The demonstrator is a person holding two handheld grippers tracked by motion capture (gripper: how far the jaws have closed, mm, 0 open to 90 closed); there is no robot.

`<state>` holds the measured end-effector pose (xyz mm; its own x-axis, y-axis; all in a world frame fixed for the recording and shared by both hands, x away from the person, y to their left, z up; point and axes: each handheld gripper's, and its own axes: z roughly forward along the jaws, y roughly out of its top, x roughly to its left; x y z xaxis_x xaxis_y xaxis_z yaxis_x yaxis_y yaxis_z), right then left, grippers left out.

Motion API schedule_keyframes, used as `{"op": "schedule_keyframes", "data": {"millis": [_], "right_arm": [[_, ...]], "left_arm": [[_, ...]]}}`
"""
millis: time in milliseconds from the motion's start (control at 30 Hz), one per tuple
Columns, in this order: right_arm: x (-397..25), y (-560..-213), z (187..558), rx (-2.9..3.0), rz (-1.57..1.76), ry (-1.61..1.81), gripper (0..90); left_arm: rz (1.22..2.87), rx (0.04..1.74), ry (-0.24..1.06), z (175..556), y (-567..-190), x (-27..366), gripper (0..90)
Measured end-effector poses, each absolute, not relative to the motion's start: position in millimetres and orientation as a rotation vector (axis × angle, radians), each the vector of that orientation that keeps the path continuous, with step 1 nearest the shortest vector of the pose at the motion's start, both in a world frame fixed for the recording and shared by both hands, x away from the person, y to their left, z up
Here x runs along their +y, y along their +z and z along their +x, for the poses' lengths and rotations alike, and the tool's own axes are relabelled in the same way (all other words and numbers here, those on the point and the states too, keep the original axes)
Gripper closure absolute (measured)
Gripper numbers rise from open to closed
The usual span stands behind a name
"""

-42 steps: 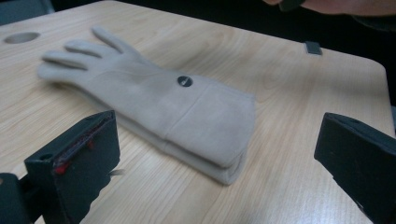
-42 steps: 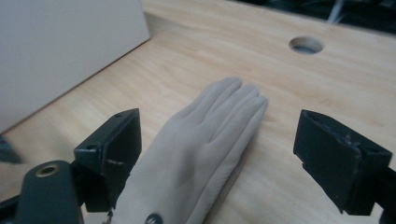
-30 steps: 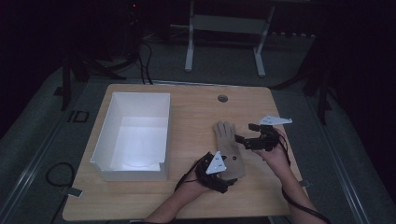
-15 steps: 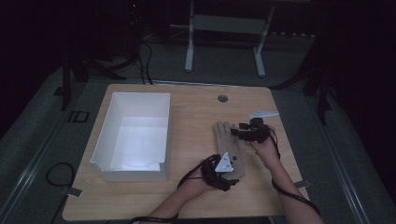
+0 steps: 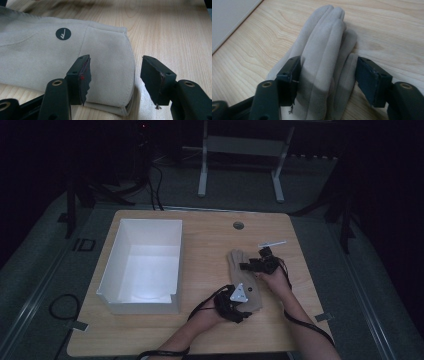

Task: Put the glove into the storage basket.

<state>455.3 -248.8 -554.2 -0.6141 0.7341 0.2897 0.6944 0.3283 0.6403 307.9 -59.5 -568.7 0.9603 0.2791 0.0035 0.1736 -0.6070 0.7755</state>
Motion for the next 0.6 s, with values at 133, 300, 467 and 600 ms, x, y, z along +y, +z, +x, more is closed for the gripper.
{"op": "schedule_keyframes", "data": {"millis": [133,300,467,600], "right_arm": [[-246,-553,447,2.514,1.249,1.200,65.9],[-237,-547,440,2.491,1.174,1.099,71.2],[-234,-544,439,2.487,1.185,1.078,72.8],[-236,-543,439,2.477,1.209,1.101,74.2]], "left_arm": [[2.244,0.300,0.179,306,-570,-58,41.8],[2.270,0.275,0.231,301,-572,-60,42.2],[2.293,0.285,0.304,301,-570,-63,53.2],[2.292,0.332,0.313,306,-566,-59,78.5]]}}
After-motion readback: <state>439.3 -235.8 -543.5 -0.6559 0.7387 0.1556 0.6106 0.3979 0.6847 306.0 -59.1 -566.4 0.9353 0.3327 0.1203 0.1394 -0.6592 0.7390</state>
